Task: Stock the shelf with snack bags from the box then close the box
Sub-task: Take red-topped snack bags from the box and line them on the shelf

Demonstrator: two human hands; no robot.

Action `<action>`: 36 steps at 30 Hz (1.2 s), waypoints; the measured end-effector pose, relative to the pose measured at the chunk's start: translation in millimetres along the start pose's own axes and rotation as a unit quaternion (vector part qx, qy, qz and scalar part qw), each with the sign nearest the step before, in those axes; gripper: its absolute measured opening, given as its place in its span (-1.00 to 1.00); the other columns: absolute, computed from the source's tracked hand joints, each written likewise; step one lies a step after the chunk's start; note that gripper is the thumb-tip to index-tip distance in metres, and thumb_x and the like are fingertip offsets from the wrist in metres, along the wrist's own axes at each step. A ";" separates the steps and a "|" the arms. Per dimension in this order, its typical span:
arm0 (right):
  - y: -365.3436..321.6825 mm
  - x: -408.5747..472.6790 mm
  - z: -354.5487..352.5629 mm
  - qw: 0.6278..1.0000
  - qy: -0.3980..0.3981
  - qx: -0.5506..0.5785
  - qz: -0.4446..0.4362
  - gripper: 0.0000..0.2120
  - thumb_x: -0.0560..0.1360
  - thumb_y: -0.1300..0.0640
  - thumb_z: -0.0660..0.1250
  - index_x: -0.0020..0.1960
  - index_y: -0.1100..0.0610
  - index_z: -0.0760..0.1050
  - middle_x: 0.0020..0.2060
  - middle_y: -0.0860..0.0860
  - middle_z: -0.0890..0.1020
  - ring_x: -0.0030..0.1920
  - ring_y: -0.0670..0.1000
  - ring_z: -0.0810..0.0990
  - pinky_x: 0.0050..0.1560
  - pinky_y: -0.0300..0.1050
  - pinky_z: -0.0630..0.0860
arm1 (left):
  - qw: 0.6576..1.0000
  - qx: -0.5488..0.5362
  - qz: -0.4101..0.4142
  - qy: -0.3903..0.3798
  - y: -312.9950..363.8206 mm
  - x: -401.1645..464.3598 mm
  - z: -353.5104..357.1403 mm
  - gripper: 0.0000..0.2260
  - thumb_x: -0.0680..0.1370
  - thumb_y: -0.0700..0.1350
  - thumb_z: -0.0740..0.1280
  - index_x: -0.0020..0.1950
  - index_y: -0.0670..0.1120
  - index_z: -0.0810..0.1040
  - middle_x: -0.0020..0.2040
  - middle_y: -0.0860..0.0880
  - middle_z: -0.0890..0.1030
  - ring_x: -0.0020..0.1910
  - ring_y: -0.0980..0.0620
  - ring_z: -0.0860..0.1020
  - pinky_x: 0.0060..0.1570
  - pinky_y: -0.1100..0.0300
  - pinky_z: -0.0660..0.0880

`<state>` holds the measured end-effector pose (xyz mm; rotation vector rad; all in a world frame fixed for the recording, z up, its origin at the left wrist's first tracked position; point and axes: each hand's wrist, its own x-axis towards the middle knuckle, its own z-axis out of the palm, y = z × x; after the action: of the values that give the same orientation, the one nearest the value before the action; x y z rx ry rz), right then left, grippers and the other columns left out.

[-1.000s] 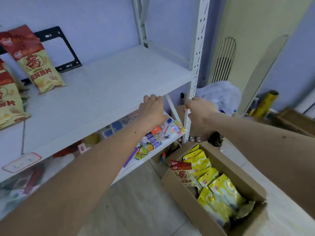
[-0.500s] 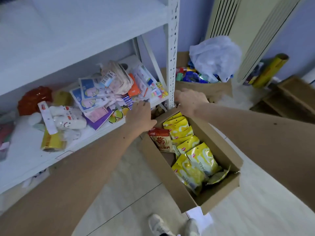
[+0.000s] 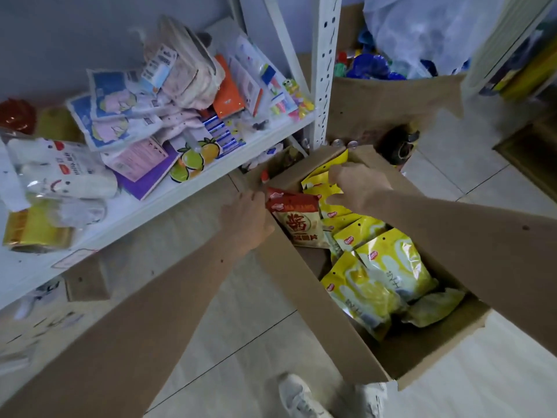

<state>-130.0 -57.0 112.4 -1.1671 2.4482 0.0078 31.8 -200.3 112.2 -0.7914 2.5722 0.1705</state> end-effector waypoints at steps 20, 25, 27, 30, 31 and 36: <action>13.8 102.0 175.7 0.971 0.015 0.197 0.134 -0.71 0.47 -0.09 0.38 -0.01 0.13 0.56 -0.14 0.10 0.60 -0.08 0.17 0.60 -0.22 -0.07 0.46 | 0.994 -0.064 -0.072 0.045 -9.6 114.6 117.0 -0.33 0.43 0.15 0.45 0.40 -0.11 0.28 0.35 -0.15 0.36 0.33 -0.16 0.35 0.18 -0.09 0.40; 25.0 86.5 179.6 0.978 0.003 0.195 0.079 -0.75 0.54 0.02 0.31 0.12 0.16 0.51 -0.11 0.10 0.58 -0.03 0.20 0.60 -0.07 0.04 0.57 | 0.993 -0.076 -0.083 0.035 -11.0 113.1 111.3 -0.28 0.42 0.12 0.48 0.44 -0.09 0.23 0.37 -0.16 0.34 0.35 -0.17 0.34 0.18 -0.10 0.41; 39.3 78.3 181.5 0.978 -0.032 0.200 0.044 -0.74 0.54 0.03 0.30 0.16 0.13 0.47 -0.09 0.10 0.60 -0.04 0.18 0.62 -0.06 0.04 0.58 | 0.993 -0.084 -0.069 0.039 -9.9 113.5 106.9 -0.24 0.41 0.08 0.49 0.48 -0.03 0.17 0.38 -0.16 0.35 0.35 -0.19 0.35 0.16 -0.12 0.41; 56.1 69.2 187.4 0.973 -0.084 0.213 0.022 -0.67 0.54 0.02 0.30 0.27 0.08 0.44 -0.04 0.09 0.63 -0.05 0.13 0.64 0.02 0.08 0.59 | 0.995 -0.084 -0.027 0.053 -4.3 118.5 97.8 -0.18 0.41 0.00 0.51 0.53 0.03 0.11 0.39 -0.19 0.33 0.34 -0.22 0.37 0.20 -0.15 0.41; 58.9 67.4 190.6 0.973 -0.086 0.212 0.023 -0.67 0.54 0.02 0.30 0.27 0.08 0.44 -0.05 0.09 0.63 -0.07 0.12 0.64 0.01 0.08 0.59 | 0.996 -0.077 -0.014 0.053 -2.3 121.3 94.4 -0.18 0.41 -0.03 0.51 0.53 0.04 0.11 0.41 -0.19 0.31 0.35 -0.22 0.36 0.21 -0.16 0.41; 61.2 62.3 210.4 0.974 -0.089 0.205 0.033 -0.76 0.52 0.06 0.32 0.14 0.12 0.47 -0.15 0.10 0.65 -0.19 0.08 0.66 -0.09 0.07 0.62 | 0.999 0.002 0.033 0.043 -0.5 136.7 86.6 -0.39 0.47 -0.07 0.45 0.47 0.04 0.29 0.40 -0.15 0.30 0.36 -0.17 0.31 0.17 -0.10 0.41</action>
<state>-131.4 -24.8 -113.2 -0.8620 2.1899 -0.3417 -36.5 -248.9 -26.2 -0.7274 2.6802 0.1536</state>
